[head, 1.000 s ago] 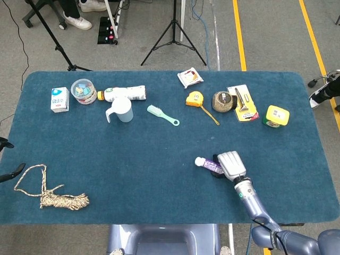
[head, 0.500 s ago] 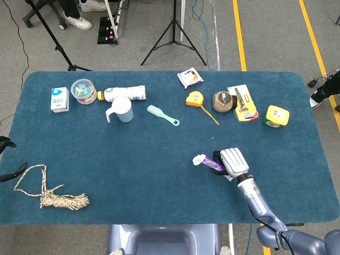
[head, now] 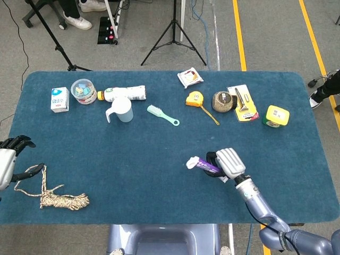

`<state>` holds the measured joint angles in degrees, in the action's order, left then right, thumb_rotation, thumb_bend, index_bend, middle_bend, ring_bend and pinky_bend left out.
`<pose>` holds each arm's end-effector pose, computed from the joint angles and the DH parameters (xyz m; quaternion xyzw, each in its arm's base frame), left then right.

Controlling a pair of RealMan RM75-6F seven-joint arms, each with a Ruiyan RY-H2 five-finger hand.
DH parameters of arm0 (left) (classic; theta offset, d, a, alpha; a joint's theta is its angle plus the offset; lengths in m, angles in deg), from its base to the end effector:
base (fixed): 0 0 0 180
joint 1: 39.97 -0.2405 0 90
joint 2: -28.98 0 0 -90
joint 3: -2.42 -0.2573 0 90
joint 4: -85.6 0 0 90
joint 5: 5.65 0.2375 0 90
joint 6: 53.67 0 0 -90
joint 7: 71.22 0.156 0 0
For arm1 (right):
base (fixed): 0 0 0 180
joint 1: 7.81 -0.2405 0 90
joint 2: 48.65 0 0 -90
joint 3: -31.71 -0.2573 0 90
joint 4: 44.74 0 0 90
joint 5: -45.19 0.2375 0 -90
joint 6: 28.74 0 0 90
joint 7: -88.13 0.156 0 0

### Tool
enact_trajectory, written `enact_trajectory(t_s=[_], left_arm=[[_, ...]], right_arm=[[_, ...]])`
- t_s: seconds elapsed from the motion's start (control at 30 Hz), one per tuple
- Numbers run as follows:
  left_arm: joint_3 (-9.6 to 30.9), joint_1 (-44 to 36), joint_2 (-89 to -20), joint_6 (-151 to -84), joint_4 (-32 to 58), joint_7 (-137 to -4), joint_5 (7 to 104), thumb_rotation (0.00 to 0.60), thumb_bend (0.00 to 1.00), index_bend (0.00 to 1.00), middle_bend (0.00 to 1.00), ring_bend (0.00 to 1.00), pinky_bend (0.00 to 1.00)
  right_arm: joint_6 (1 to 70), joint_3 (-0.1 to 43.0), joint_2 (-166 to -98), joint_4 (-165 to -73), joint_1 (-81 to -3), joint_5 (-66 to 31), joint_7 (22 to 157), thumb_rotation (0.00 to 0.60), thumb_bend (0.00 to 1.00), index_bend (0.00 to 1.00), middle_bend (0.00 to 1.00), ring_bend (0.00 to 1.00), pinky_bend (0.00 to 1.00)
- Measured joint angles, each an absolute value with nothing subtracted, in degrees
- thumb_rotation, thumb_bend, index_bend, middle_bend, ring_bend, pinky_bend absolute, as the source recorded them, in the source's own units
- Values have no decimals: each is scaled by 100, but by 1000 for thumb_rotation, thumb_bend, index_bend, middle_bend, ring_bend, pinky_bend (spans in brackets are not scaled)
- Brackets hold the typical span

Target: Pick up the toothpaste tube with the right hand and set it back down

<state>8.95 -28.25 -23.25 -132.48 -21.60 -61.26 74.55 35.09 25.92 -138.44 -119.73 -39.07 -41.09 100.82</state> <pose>-0.2673 0.2391 0.1715 -0.6295 -0.3481 -0.3647 0.5912 -0.2086 -0.3239 -0.0361 0.6796 -0.4440 0.4724 0.3434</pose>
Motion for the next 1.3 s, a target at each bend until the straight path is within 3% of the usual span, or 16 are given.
enact_trajectory(t_s=[0.33,0.63,0.73,0.87,0.97,1.13,1.3], left_arm=[[900,-2419,-2350,-12634,-2499,-6143,7558,385,197,350,297,307,355],[1107,-1601,-2457,-11544,-2964,-5894,7146,149,197,314,274,288,359],[1198,-1284,-2558,-11181,-3047,-5740,6870,101,196,281,261,276,360],[1313,-853,-2743,-10831,-3115,-5364,6468,92,197,217,238,254,360],[1387,-545,-2921,-10670,-3147,-5009,6161,130,197,168,218,238,360],[1477,-67,-3206,-10513,-3177,-4451,5610,356,198,83,168,197,360],[1527,329,-3456,-10487,-3173,-3977,5083,422,199,28,117,154,360]], right_arm=[[3478,2544,-13798,-12302,-3961,-4025,9756,600,428,781,908,1000,1000],[3428,2403,-13760,-12812,-3982,-3686,9015,600,429,784,909,1000,1000],[3410,2352,-13738,-13016,-3983,-3531,8777,600,429,785,909,1000,1000],[3401,2270,-13719,-13246,-3984,-3313,8507,600,430,785,909,1000,1000],[3388,2210,-13730,-13373,-3991,-3155,8367,600,431,786,910,1000,1000],[3372,2113,-13799,-13472,-4014,-2933,8217,600,433,787,910,1000,1000],[3407,2049,-13821,-13558,-4030,-2830,8102,600,434,788,910,1000,1000]])
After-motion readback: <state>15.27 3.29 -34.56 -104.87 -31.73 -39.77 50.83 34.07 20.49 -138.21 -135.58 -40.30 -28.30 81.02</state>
